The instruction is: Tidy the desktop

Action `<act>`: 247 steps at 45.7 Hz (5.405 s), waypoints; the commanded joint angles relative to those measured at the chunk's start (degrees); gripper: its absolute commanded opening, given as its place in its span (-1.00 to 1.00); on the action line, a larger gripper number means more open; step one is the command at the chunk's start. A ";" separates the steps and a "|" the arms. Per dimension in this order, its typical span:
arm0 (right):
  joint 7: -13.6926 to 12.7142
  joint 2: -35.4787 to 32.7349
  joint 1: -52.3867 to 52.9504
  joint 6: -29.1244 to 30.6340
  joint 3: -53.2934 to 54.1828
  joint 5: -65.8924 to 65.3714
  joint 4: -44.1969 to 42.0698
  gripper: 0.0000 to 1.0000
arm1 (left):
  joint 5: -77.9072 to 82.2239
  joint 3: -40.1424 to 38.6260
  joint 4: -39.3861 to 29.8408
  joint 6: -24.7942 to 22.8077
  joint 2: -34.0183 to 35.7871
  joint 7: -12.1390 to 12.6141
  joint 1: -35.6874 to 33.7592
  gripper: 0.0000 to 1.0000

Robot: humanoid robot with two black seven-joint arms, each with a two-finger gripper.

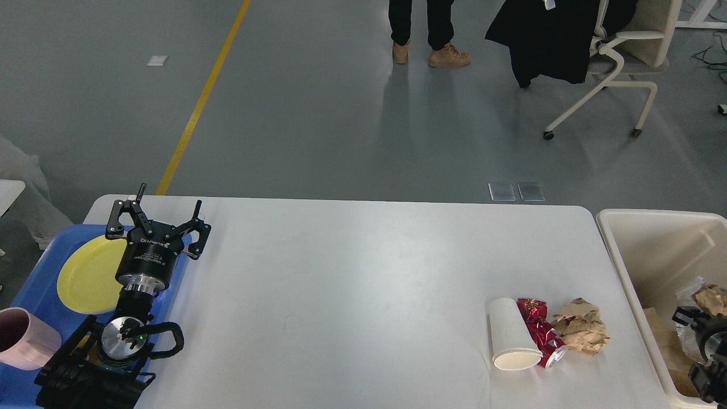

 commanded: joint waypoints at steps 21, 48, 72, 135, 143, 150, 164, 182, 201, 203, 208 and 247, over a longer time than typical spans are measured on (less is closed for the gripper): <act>-0.13 -0.47 1.42 -1.02 -0.04 -0.14 0.57 1.00 | 0.00 0.07 0.01 0.00 0.00 0.00 0.00 0.93; -8.13 -14.44 42.53 19.37 -11.10 -17.80 42.73 1.00 | 0.00 0.07 0.00 0.00 0.00 0.00 0.00 0.93; -10.42 1.99 91.33 65.69 -27.29 -16.75 69.29 1.00 | 0.00 0.07 0.00 0.00 0.00 0.00 0.00 0.93; -1.10 15.44 65.95 24.47 -15.86 -6.29 76.61 1.00 | 0.00 0.07 0.00 0.00 0.00 0.00 0.00 0.93; -1.10 16.06 62.17 23.59 -16.04 -6.29 74.49 1.00 | 0.00 0.07 0.00 0.00 0.00 0.00 0.00 0.93; -1.10 17.29 56.89 23.50 -16.04 -5.68 68.17 1.00 | 0.00 -0.02 0.00 0.00 0.00 0.00 0.00 0.93; -1.10 17.38 54.51 23.50 -16.74 -5.85 67.37 1.00 | 0.00 -0.02 0.00 0.00 0.00 0.00 0.00 0.93; -1.19 18.69 51.61 21.13 -17.09 -5.59 66.05 1.00 | 0.00 -0.02 0.00 0.00 0.00 0.00 0.00 0.93; -6.90 18.96 50.56 22.10 -16.92 -5.41 65.70 -0.33 | 0.00 -0.02 0.00 0.00 0.00 0.00 0.00 0.93; -7.25 18.96 51.17 22.10 -16.83 -5.41 66.66 -0.51 | 0.00 -0.02 0.00 0.00 0.00 0.00 0.00 0.93; -7.34 18.43 51.88 21.83 -16.83 -5.33 68.07 -1.00 | 0.00 -0.02 0.00 0.00 0.00 0.00 0.00 0.93; -7.34 18.61 54.78 22.62 -15.95 -1.90 69.83 -1.00 | 0.00 -0.02 0.00 0.00 0.00 0.09 0.00 0.93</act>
